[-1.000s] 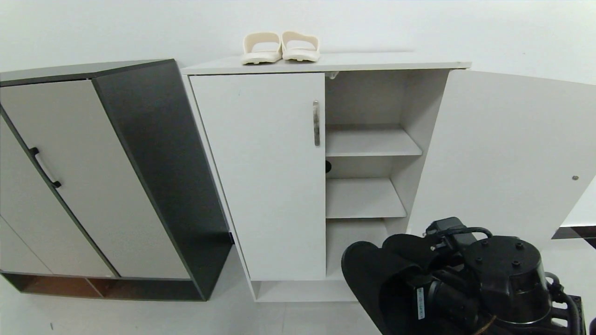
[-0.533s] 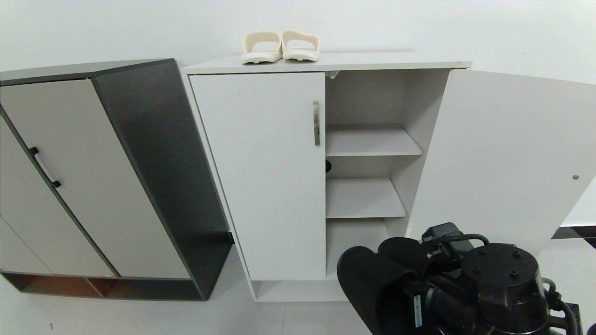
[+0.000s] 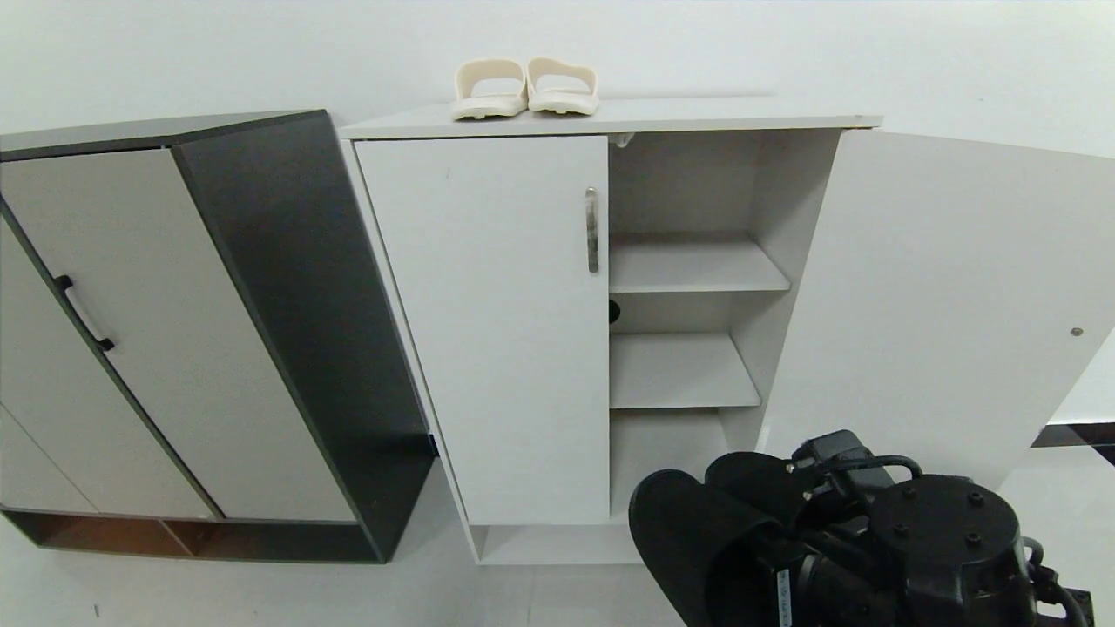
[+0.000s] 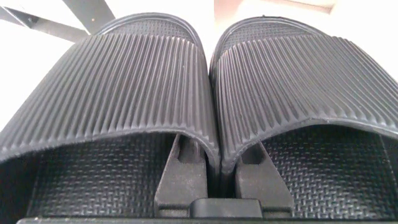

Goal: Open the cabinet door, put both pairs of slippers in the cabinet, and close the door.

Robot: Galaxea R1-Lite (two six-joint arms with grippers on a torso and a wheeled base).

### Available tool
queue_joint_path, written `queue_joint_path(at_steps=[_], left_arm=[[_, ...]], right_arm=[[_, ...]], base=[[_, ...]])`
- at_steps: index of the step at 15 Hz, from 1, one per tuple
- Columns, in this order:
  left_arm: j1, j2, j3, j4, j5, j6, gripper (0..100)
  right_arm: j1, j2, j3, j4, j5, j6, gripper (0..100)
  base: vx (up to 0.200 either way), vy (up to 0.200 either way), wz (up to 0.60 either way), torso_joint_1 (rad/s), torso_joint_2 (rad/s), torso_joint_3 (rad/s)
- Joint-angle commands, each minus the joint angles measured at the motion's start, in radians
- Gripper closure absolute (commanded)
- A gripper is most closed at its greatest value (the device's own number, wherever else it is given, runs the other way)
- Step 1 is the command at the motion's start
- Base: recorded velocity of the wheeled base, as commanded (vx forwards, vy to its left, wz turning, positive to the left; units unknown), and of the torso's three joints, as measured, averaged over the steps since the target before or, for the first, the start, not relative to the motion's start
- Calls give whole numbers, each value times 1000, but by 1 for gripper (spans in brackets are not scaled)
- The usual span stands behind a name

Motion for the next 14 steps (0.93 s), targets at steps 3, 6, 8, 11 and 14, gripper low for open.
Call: queue_joint_path(at_steps=[3,6,8,11,14], left_arm=[[0,2,0,0,0,-1,100],[0,2,0,0,0,-1,100],[0,2,0,0,0,-4,100],[0,2,0,0,0,-4,100],[0,1,0,0,1,-4,100]], right_arm=[[24,17,11,-9,-17,1,100],[27,54,3,-30,-17,2,100],[55,102,-18,-42,-24,52,100],[58,169,-88,-42,-61,96,100],[58,273,-199,-39,-113,88,100]], base=[[0,0,0,0,0,0],[0,-200,0,1,1,4],[0,-200,0,2,10,-5],[0,-67,0,1,-1,1],[0,0,0,0,0,0]])
